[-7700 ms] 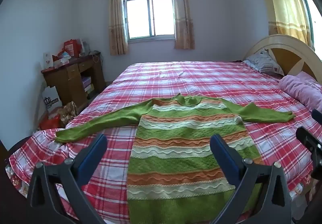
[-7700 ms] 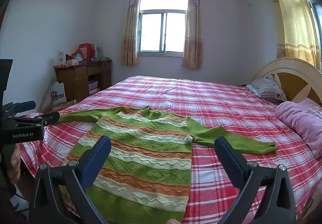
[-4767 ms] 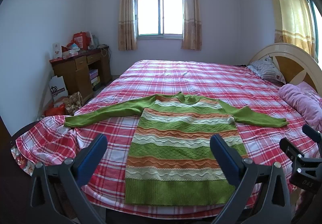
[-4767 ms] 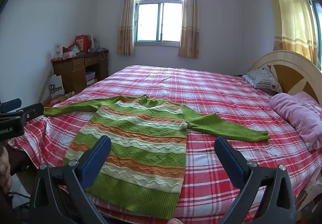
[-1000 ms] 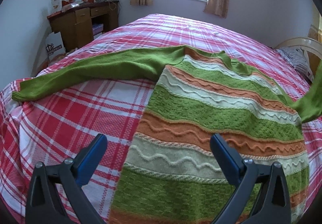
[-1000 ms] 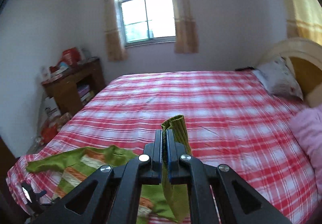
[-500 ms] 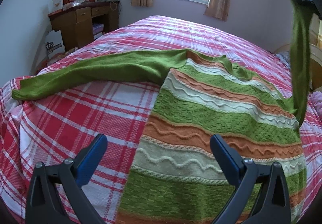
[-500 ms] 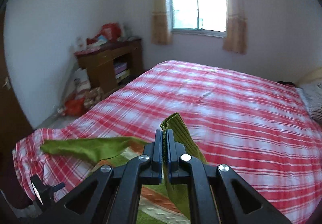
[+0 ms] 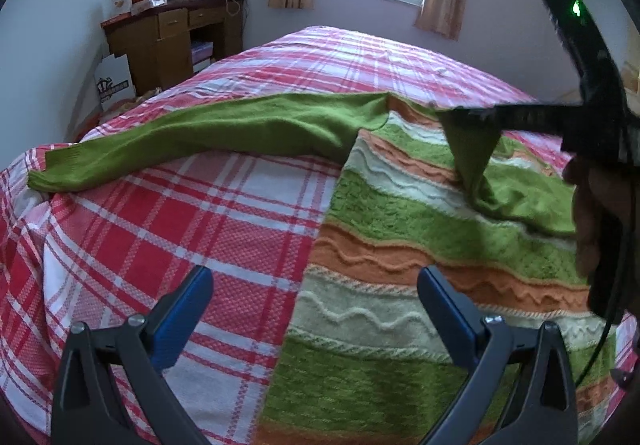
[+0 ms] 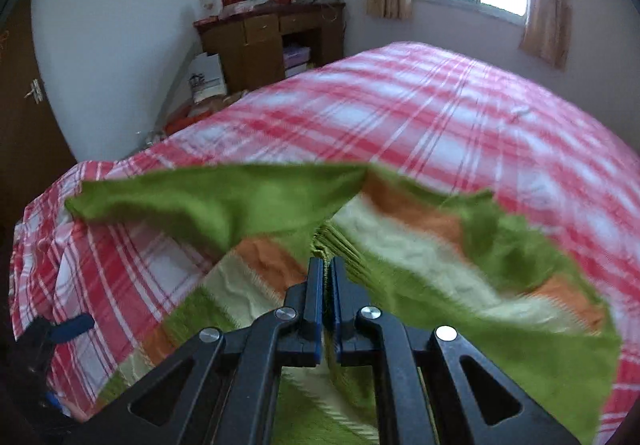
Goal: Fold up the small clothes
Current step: 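Lift the sleeve and fold it across the sweater body with the right tool, then release the sleeve cuff onto the sweater body and open the right tool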
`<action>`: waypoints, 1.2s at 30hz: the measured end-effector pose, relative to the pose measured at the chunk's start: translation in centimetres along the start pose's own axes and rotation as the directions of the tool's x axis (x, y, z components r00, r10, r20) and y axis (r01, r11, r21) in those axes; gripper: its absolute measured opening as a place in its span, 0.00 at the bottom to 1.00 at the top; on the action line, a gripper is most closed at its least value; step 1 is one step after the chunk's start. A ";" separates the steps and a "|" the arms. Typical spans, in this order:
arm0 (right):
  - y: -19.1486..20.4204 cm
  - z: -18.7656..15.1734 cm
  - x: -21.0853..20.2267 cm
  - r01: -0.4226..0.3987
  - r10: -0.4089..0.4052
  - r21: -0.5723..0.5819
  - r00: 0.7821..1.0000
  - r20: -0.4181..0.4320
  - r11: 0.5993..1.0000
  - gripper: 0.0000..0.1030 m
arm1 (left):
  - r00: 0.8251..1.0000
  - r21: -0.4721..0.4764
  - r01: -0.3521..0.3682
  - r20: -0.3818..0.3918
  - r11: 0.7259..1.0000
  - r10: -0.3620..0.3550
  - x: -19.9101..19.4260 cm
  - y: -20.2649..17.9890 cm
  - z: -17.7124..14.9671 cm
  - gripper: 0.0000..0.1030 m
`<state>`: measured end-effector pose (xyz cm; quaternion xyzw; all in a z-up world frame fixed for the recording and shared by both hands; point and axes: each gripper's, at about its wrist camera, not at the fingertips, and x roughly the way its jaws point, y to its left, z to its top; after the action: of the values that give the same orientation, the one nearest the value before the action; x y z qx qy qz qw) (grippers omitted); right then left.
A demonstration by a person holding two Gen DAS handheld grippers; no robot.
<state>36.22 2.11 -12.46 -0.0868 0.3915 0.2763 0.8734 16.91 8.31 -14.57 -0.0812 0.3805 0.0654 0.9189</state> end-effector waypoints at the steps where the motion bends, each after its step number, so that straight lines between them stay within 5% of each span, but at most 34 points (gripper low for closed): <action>1: 0.0 -0.5 0.2 -0.016 0.016 0.001 1.000 -0.009 1.000 0.27 | 1.000 0.004 -0.004 -0.001 1.000 0.004 0.0 0.0 -0.1 1.00; 3: 0.1 -1.6 -0.5 -0.019 0.019 -0.012 1.000 -0.007 1.000 0.58 | 1.000 0.017 -0.009 -0.004 1.000 0.009 -0.3 0.0 -0.2 1.00; 8: -1.9 -4.8 -5.8 0.008 -0.005 -0.053 0.999 0.044 0.999 0.59 | 0.999 0.056 -0.023 0.023 0.998 0.022 -1.5 -0.3 0.6 1.00; 12: -6.9 -8.0 -10.5 0.126 -0.128 0.031 0.987 0.095 0.992 0.59 | 0.998 0.100 -0.031 0.062 0.995 0.025 -2.3 -1.6 3.4 1.00; 15: -10.9 -10.3 -13.1 0.246 -0.263 0.150 0.959 0.108 0.958 0.59 | 0.997 0.112 0.041 0.063 0.993 -0.048 -1.9 -2.9 5.5 1.00; 18: -13.8 -12.7 -13.8 0.248 -0.274 0.244 0.958 0.079 0.937 0.59 | 0.994 0.130 0.096 0.038 0.987 -0.102 -0.4 -5.0 7.1 0.88; 22: -14.5 -15.9 -12.7 0.259 -0.280 0.249 0.959 0.052 0.933 0.59 | 0.989 0.176 0.146 -0.040 0.973 -0.141 3.2 -7.9 8.1 0.60; 28: -14.1 -18.3 -11.6 0.285 -0.308 0.252 0.950 0.056 0.925 0.60 | 0.980 0.084 0.148 -0.150 0.985 -0.134 9.6 -8.7 8.8 0.59; 31: -13.9 -18.7 -11.7 0.289 -0.316 0.248 0.946 0.075 0.924 0.60 | 0.974 0.064 0.165 -0.165 0.984 -0.153 10.9 -9.3 8.4 0.51; 32: -13.9 -18.8 -11.8 0.290 -0.319 0.250 0.944 0.081 0.924 0.60 | 0.978 0.067 0.169 -0.139 0.983 -0.158 10.5 -9.5 8.3 0.46; 33: -13.9 -18.8 -11.9 0.292 -0.322 0.252 0.943 0.085 0.923 0.60 | 0.974 0.084 0.205 -0.119 0.975 -0.194 10.2 -9.8 8.1 0.14; 34: -13.9 -18.9 -11.9 0.294 -0.325 0.254 0.941 0.091 0.921 0.60 | 0.971 0.094 0.217 -0.125 0.972 -0.205 10.1 -9.9 7.9 0.06; 36: -13.9 -19.1 -12.2 0.291 -0.326 0.260 0.940 0.102 0.921 0.60 | 0.973 0.099 0.213 -0.110 0.972 -0.202 9.5 -9.8 7.8 0.05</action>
<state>25.15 -21.54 -17.40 -0.0208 0.3399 0.0908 0.9358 30.72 0.85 -14.87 -0.0729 0.4179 -0.0561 0.9038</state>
